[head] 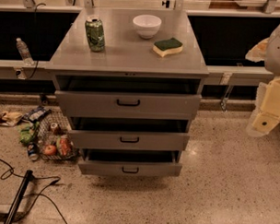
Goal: Place green can into white bowl
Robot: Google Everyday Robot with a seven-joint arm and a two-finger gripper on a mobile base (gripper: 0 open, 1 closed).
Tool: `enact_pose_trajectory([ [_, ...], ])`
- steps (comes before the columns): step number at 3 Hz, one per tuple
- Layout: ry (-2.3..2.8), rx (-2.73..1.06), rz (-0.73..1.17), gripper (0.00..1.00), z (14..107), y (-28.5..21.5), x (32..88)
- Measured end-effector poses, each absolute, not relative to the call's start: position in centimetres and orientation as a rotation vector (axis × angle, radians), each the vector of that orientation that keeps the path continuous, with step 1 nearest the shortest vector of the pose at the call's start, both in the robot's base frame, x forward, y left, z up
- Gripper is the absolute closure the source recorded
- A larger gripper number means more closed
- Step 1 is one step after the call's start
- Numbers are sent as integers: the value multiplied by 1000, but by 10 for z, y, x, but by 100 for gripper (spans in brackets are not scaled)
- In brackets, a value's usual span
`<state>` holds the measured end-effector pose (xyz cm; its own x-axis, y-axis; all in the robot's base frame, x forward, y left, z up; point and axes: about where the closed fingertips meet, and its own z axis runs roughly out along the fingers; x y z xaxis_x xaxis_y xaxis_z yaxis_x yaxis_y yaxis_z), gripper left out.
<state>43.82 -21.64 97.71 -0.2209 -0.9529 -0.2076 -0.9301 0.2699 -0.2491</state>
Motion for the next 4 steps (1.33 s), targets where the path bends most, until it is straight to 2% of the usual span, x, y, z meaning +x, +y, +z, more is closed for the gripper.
enact_pose_trajectory([
  [1, 2229, -1723, -102, 0, 977, -216, 438],
  [2, 2060, -1580, -4, 0, 998, -205, 493],
  [3, 1788, -1424, 202, 0, 1016, -178, 596],
  [4, 1633, -1326, 483, 0, 1017, -108, 668],
])
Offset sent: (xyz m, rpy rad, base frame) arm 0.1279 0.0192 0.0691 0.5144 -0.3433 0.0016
